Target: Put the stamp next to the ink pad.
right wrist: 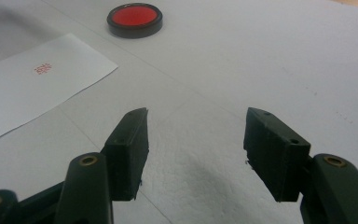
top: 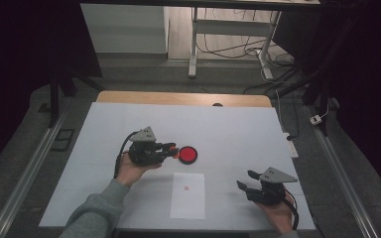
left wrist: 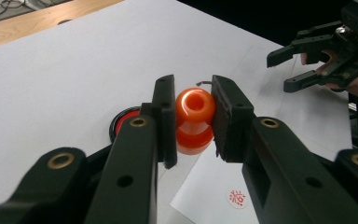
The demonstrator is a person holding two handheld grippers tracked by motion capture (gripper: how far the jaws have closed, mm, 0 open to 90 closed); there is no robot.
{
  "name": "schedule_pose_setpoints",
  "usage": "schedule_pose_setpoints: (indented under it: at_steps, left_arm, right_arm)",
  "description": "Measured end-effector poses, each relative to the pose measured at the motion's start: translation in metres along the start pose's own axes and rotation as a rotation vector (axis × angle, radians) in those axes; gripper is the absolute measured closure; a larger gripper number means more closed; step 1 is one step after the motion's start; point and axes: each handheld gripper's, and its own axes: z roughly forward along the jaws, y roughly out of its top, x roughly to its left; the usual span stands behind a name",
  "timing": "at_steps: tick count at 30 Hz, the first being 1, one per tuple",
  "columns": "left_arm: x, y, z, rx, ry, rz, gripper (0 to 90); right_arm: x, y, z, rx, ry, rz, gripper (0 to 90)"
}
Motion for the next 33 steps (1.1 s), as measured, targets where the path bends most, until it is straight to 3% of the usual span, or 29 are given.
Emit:
schedule_pose_setpoints:
  at_steps: [20,33]
  left_arm:
    - [0.039,-0.011,0.027,0.064,0.090,-0.054,72.0]
    - [0.055,-0.010,0.043,0.073,0.125,-0.063,71.9]
  right_arm:
    - [-0.001,0.000,-0.001,-0.005,-0.005,0.002,39.5]
    - [0.000,0.000,-0.002,-0.011,-0.008,-0.002,39.8]
